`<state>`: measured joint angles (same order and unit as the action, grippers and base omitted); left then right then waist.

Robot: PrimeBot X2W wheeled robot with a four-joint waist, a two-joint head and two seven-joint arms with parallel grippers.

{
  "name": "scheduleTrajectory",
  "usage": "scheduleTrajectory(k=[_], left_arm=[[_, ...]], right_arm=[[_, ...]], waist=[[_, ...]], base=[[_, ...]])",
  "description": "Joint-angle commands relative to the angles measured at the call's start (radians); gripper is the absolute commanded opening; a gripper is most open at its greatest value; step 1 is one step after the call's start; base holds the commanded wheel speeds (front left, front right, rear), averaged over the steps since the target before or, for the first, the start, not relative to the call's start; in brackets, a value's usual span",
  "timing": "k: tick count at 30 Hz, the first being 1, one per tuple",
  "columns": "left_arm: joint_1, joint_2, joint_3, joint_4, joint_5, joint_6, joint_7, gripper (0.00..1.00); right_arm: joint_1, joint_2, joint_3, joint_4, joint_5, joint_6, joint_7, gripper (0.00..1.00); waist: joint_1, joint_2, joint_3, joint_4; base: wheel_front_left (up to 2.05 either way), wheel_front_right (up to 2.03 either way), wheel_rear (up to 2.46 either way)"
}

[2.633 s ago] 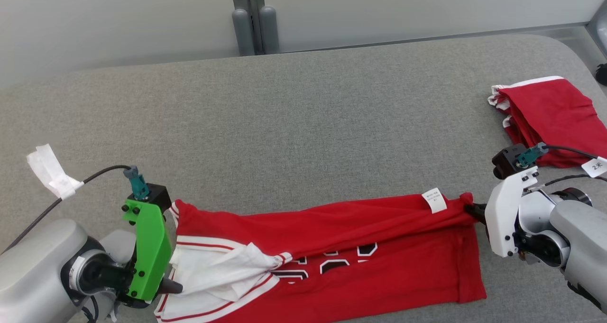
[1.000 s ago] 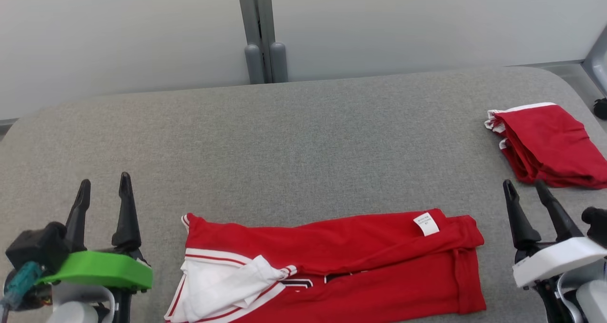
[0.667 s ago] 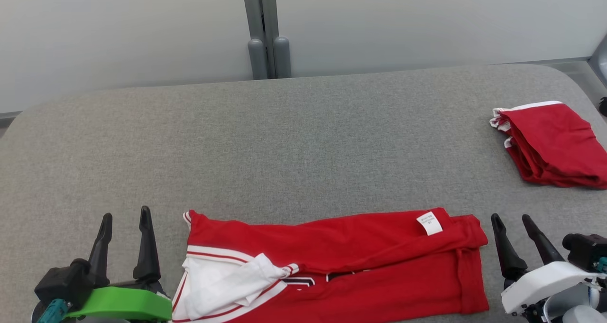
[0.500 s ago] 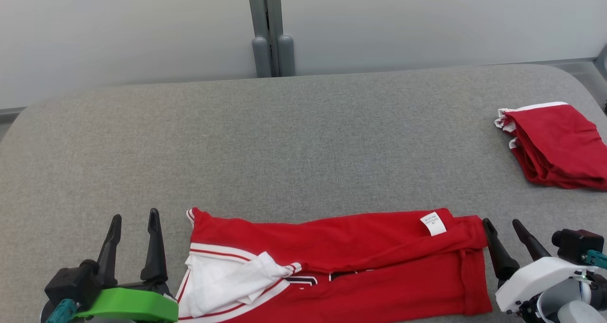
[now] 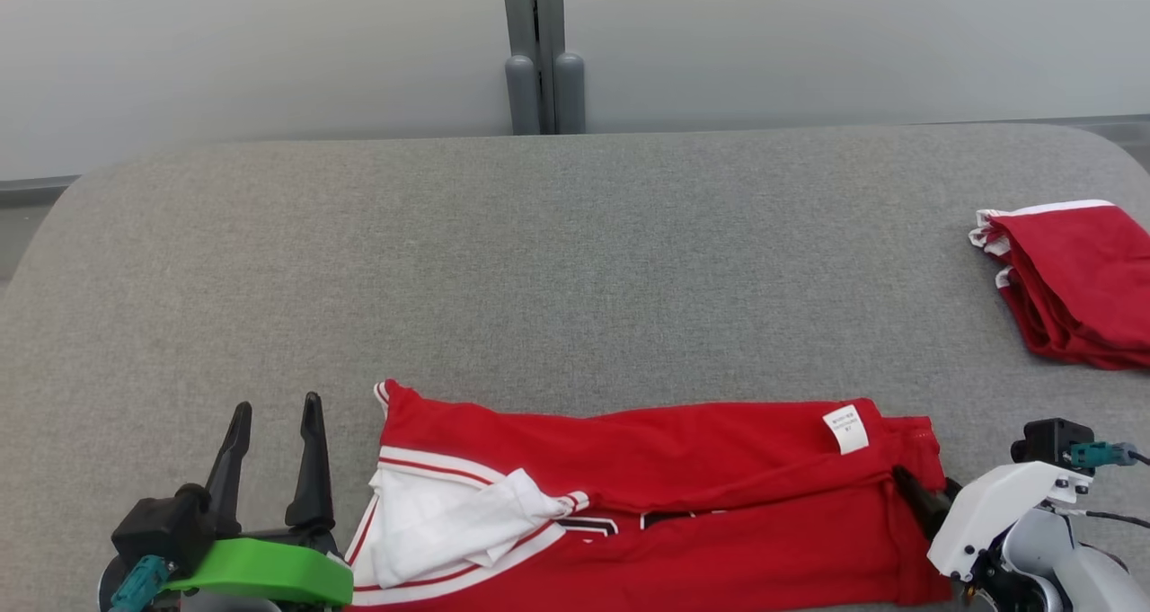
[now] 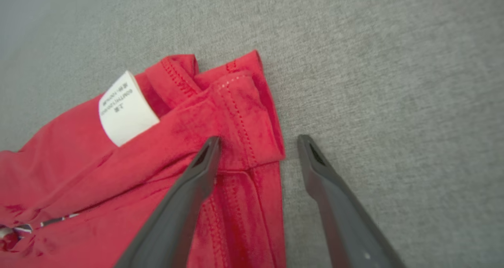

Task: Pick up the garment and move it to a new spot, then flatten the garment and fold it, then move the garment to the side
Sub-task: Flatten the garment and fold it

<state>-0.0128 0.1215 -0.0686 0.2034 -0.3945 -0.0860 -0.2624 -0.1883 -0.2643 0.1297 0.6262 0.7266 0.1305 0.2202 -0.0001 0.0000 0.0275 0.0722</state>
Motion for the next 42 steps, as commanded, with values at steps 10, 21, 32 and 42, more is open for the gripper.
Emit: scheduleTrajectory(k=[10,21,32,42], left_arm=[[-0.021,-0.021,0.024,0.037,0.028,-0.026,-0.003,1.00],[-0.012,-0.033,0.041,0.046,0.039,-0.036,-0.003,1.00],[-0.010,-0.043,0.048,0.045,0.051,-0.043,-0.003,1.00],[-0.001,-0.043,0.047,0.061,0.050,-0.044,-0.003,1.00]], right_arm=[[0.027,0.064,0.050,0.039,0.088,0.001,0.122,0.41],[-0.008,-0.003,0.036,-0.019,0.059,0.000,-0.039,0.00],[-0.030,-0.124,-0.027,-0.079,0.067,0.000,-0.060,0.00],[0.024,-0.042,-0.021,-0.352,0.255,0.000,0.031,0.00]], waist=[[0.0001,0.0000,-0.004,0.038],[0.0001,0.0000,-0.013,0.021],[0.0001,0.0000,-0.016,-0.025],[0.0001,0.0000,-0.040,-0.008]], base=[[0.00,0.00,0.00],[0.00,0.00,0.00],[0.00,0.00,0.00],[0.00,0.00,0.00]])
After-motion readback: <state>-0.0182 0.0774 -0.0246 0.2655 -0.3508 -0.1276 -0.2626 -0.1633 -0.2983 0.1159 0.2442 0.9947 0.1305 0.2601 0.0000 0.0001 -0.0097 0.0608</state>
